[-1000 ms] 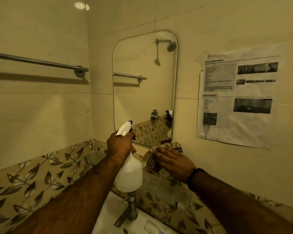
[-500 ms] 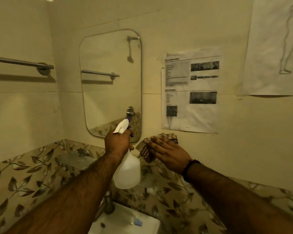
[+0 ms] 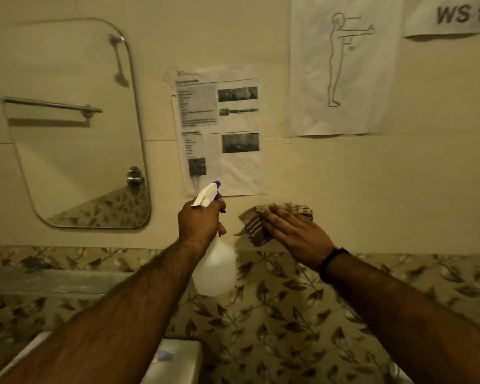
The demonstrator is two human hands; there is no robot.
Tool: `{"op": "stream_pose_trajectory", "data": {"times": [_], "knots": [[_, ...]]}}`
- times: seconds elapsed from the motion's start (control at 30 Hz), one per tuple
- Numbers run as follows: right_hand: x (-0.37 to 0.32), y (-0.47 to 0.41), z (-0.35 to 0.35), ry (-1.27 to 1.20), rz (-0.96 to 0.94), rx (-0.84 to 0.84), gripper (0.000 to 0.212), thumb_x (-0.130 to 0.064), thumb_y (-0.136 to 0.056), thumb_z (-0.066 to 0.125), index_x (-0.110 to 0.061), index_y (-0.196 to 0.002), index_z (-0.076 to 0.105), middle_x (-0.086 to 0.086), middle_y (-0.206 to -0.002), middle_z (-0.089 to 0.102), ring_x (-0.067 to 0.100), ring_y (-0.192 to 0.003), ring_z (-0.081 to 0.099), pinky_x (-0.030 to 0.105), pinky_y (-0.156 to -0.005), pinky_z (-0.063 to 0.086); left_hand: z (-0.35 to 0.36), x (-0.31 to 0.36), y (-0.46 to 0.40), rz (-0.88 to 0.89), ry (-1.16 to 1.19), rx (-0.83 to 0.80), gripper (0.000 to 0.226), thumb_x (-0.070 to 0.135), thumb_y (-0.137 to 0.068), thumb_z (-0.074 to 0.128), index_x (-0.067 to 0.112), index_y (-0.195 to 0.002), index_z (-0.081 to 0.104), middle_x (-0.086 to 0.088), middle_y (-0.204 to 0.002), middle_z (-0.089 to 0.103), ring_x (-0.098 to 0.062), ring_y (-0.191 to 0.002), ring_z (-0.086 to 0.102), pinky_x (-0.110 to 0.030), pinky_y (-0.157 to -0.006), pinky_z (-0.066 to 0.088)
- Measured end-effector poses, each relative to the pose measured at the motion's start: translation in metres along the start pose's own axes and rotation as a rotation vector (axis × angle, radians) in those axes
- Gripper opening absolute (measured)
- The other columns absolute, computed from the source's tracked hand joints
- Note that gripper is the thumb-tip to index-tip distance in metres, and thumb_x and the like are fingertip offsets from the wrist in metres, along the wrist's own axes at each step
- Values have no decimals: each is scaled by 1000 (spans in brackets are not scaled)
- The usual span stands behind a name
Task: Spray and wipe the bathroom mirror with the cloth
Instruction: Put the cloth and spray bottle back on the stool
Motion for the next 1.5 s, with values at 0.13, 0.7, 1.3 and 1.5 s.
{"op": "stream_pose_trajectory", "data": {"times": [0.13,0.7,1.3,1.5], "knots": [[0,30,-2,-43,102,-68,56,-5,-86,46,-7,-141,43,15,-151,36,34,-136,39,49,-106,40,22,-10,12,-24,2,-64,26,22,-83,70,16,-108,71,-16,-89,74,-20,-41,58,-24,-52,48],[-85,116,44,-150,315,-376,50,-7,-83,62,2,-132,52,23,-135,54,39,-120,54,48,-93,49,39,-129,56,-193,10,-154,20,22,-87,70,15,-106,71,-7,-66,70,-23,-46,59,-33,-59,53],[-236,263,131,-421,500,-884,52,-11,-95,33,1,-146,27,21,-152,31,36,-136,32,44,-108,35,35,-325,160,-347,-129,-277,38,34,-93,68,25,-129,63,-3,-94,67,-16,-73,60,-11,-51,46],[-278,308,154,-484,615,-961,45,-7,-94,37,-2,-138,42,17,-137,49,34,-123,41,38,-95,40,22,-399,190,-361,-368,-328,39,60,-79,68,39,-109,56,-2,-102,66,-24,-91,67,-47,-85,58]]}}
Point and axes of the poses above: each hand's wrist, its own y-axis away from the middle knuckle, its own z-axis out of the palm, x = y × z, the point moved 5 cm from there along -y, towards the middle knuckle
